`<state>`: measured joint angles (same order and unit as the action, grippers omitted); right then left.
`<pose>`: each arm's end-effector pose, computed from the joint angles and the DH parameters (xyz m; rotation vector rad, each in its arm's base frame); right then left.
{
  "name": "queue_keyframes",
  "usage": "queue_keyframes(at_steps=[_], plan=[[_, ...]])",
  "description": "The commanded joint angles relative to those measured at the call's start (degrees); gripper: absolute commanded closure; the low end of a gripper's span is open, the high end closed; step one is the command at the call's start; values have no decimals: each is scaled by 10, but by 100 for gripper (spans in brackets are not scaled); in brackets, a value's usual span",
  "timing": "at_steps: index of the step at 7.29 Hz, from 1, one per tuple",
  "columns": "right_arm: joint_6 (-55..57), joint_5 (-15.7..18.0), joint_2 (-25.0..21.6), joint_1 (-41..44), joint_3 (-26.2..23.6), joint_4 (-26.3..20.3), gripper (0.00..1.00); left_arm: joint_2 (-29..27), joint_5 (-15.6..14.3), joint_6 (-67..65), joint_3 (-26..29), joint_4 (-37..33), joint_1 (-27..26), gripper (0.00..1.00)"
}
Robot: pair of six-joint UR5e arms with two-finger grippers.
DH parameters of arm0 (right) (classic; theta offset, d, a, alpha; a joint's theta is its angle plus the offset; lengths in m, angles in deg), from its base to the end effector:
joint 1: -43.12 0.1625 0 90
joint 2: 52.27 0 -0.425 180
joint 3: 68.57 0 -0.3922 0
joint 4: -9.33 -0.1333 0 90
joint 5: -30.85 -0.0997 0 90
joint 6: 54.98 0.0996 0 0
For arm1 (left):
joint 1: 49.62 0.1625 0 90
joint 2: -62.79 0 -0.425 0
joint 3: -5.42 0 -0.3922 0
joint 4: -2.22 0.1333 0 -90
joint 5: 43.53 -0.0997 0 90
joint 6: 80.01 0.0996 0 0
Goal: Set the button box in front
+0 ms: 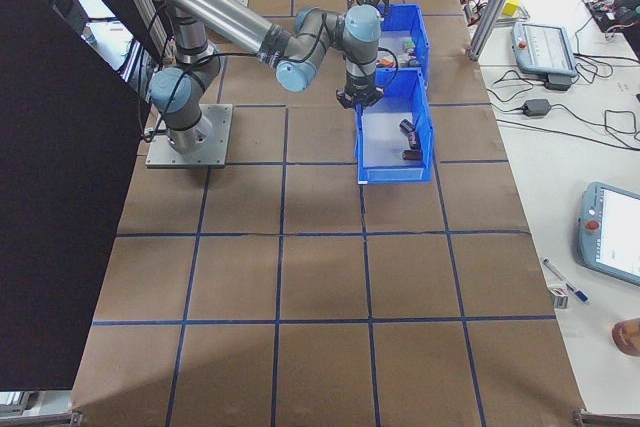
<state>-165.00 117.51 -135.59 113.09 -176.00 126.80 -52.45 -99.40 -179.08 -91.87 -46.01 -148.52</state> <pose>-0.0449 -0.5294 0.3310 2.2013 -2.1979 0.1207 -0.2834 -0.5868 0.2707 1.8065 -1.8928 -0.5252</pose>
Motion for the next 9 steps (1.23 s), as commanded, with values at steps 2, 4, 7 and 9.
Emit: queue_keyframes(at_steps=[2, 4, 7, 9], plan=[[1, 4, -6, 1, -14, -2, 94, 132, -62, 87, 10, -163, 0, 2], [-4, 13, -49, 1, -63, -3, 93, 230, -140, 221, 4, -309, 10, 2], [-5, 34, -119, 2, -145, -7, 93, 340, -251, 505, -4, -433, 12, 2], [-5, 33, -156, 4, -159, -63, 93, 408, -254, 757, -57, -438, 11, 2]])
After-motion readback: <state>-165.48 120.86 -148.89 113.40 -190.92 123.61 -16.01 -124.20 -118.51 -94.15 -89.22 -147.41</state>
